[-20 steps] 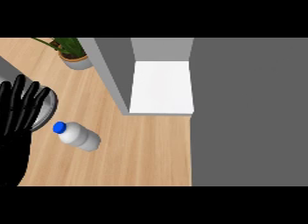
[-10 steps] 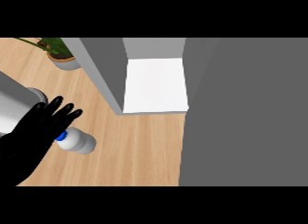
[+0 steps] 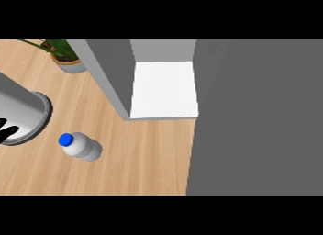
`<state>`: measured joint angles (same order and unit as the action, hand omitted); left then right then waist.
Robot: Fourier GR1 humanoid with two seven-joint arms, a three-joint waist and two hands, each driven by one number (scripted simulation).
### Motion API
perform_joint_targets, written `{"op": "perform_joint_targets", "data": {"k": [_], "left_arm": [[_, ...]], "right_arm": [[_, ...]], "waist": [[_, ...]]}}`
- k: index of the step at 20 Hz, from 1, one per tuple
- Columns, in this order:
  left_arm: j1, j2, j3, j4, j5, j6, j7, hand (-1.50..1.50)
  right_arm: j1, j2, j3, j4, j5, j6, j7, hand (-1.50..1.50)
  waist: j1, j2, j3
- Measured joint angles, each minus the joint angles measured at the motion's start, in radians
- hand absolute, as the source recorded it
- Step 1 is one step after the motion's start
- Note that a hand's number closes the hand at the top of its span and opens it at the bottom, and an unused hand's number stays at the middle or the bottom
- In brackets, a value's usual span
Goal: Pick up the bottled water, place it into the cabinet and close the cabinet
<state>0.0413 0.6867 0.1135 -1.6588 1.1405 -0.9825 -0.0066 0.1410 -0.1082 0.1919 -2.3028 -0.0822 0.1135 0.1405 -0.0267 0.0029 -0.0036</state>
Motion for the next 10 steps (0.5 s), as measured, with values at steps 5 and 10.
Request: {"op": "perform_joint_targets", "data": {"k": [5,10], "left_arm": [[-0.031,0.179,-0.001,0.200,0.197,-0.099,0.052,-1.50],[-0.117,0.235,-0.020,0.362,0.253,-0.157,0.119,-1.50]], "right_arm": [[0.022,0.016,0.065,-0.103,0.039,-0.031,0.081,-1.50],[0.070,0.027,0.132,-0.163,0.075,-0.046,0.118,-1.50]], "waist": [[0.004,-0.001,0.001],[0.003,-0.001,0.002]]}}
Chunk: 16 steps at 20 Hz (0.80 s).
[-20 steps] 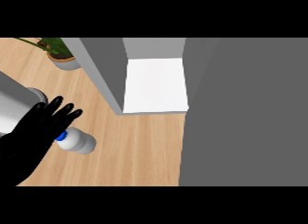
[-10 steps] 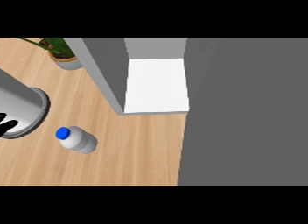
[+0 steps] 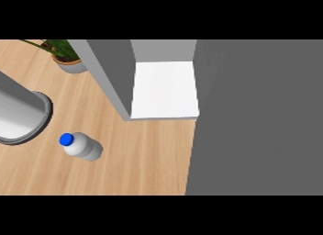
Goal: Pick up the bottled water, place it into the cabinet and close the cabinet
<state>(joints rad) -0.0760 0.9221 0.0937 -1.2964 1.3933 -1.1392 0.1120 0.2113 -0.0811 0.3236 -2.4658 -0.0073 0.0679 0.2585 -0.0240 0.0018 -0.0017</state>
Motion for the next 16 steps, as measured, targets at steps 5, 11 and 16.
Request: {"op": "perform_joint_targets", "data": {"k": [5,11,16], "left_arm": [[-0.072,-0.051,0.011,0.066,-0.075,-0.033,0.043,-1.50],[-0.133,-0.156,0.039,0.120,-0.199,-0.054,0.081,-1.50],[-0.201,-0.278,0.091,0.187,-0.373,-0.064,0.091,-1.50]], "right_arm": [[-0.023,0.021,0.045,-0.005,0.025,-0.036,0.040,-1.50],[0.002,0.007,0.068,-0.012,0.032,-0.039,0.031,-1.50],[-0.034,0.011,0.090,-0.017,0.035,-0.071,0.082,-1.50]], "waist": [[0.007,-0.001,0.000],[0.010,-0.002,0.000],[0.008,-0.001,0.000]]}}
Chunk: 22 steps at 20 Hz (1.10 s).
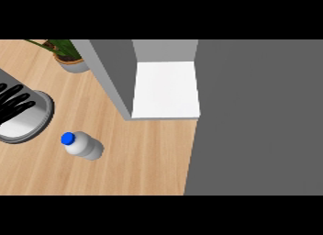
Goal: Pick up the bottled water, place it into the cabinet and close the cabinet
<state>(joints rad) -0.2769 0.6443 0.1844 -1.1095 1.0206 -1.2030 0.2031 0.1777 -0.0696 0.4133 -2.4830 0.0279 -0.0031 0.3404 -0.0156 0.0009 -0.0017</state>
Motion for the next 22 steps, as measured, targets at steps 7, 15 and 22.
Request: {"op": "perform_joint_targets", "data": {"k": [7,15,22], "left_arm": [[-0.022,-0.124,0.088,0.059,-0.243,-0.027,-0.016,-1.50],[-0.068,-0.262,0.170,0.124,-0.560,-0.041,-0.072,-1.50],[-0.047,-0.320,0.200,0.144,-0.754,-0.035,-0.176,-1.50]], "right_arm": [[-0.021,-0.011,0.021,-0.005,0.004,-0.026,0.020,-1.50],[-0.030,-0.029,0.022,0.000,0.005,-0.039,0.014,-1.50],[-0.051,-0.036,0.047,-0.002,0.008,-0.067,0.032,-1.50]], "waist": [[-0.002,0.000,-0.001],[-0.017,0.006,-0.003],[-0.020,0.007,-0.005]]}}
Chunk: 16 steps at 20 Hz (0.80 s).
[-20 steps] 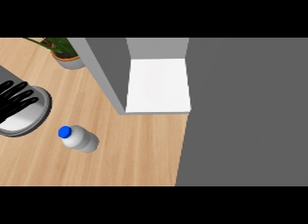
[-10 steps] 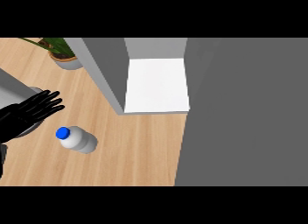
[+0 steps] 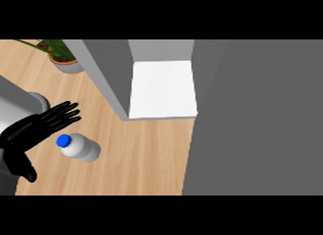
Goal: Pick up the bottled water, place it into the cabinet and close the cabinet
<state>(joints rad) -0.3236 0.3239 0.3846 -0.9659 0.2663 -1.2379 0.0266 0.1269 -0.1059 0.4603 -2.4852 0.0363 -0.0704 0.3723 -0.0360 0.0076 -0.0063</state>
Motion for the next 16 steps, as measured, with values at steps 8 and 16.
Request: {"op": "perform_joint_targets", "data": {"k": [8,16], "left_arm": [[-0.013,-0.038,-0.021,0.056,-0.134,0.054,-0.102,-1.50],[-0.012,-0.070,-0.065,0.095,-0.234,0.124,-0.225,-1.50]], "right_arm": [[-0.011,-0.023,0.005,0.002,0.001,-0.012,-0.006,-1.50],[0.004,-0.045,-0.001,0.002,-0.002,-0.020,-0.030,-1.50]], "waist": [[-0.013,0.003,-0.001],[-0.017,0.003,-0.001]]}}
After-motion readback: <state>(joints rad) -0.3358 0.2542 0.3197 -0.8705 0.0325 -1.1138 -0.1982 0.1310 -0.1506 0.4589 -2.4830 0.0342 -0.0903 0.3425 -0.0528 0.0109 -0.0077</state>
